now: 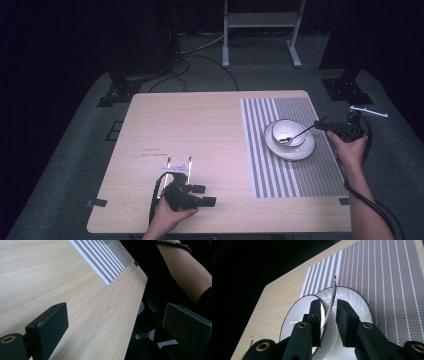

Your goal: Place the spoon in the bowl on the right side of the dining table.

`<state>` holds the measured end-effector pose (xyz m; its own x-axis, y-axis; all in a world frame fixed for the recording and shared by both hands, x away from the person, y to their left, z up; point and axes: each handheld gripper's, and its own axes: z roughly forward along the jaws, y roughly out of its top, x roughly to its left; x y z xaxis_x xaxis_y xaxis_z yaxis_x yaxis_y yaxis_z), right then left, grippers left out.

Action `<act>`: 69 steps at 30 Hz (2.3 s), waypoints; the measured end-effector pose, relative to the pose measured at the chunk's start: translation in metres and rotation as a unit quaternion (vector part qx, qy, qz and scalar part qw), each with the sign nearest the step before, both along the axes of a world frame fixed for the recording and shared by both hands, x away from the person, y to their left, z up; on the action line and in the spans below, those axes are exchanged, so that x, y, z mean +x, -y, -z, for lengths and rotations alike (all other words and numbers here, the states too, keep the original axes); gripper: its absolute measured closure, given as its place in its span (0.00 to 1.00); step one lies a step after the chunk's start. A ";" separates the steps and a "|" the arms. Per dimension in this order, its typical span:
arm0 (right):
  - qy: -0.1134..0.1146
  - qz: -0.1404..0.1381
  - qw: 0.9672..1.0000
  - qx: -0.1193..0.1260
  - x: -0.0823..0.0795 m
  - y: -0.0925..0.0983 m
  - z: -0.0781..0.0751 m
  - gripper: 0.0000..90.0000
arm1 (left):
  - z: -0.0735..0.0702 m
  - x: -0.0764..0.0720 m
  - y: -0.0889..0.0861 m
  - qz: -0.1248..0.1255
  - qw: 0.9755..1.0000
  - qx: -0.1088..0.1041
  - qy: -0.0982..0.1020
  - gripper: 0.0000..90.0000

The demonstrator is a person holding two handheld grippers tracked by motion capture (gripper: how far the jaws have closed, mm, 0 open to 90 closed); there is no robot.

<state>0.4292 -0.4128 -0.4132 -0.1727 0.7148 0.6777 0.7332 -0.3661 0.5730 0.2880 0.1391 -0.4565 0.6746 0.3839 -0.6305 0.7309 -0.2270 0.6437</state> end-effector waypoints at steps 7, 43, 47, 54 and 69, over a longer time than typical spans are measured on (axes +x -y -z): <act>0.000 -0.011 1.000 -0.010 -0.006 -0.006 0.002 0.72 | -0.001 -0.001 0.000 -0.001 1.000 -0.001 0.000 0.05; 0.010 -0.052 0.999 -0.014 -0.041 -0.031 0.011 0.49 | 0.000 -0.001 -0.002 0.000 1.000 -0.003 0.000 0.05; 0.012 -0.059 0.998 -0.016 -0.046 -0.036 0.012 0.48 | -0.001 -0.001 -0.002 0.000 1.000 -0.003 0.000 0.05; 0.016 -0.066 0.998 -0.015 -0.055 -0.040 0.015 0.47 | -0.002 -0.001 -0.003 -0.002 1.000 -0.005 0.000 0.05; 0.026 -0.086 0.996 -0.016 -0.072 -0.052 0.018 0.45 | -0.002 -0.001 -0.004 -0.003 1.000 -0.005 0.003 0.05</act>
<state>0.3576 -0.3607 -0.4309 -0.3289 0.6931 0.6414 0.7530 -0.2175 0.6211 0.2873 0.1432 -0.4545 0.6758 0.3814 -0.6307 0.7286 -0.2163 0.6499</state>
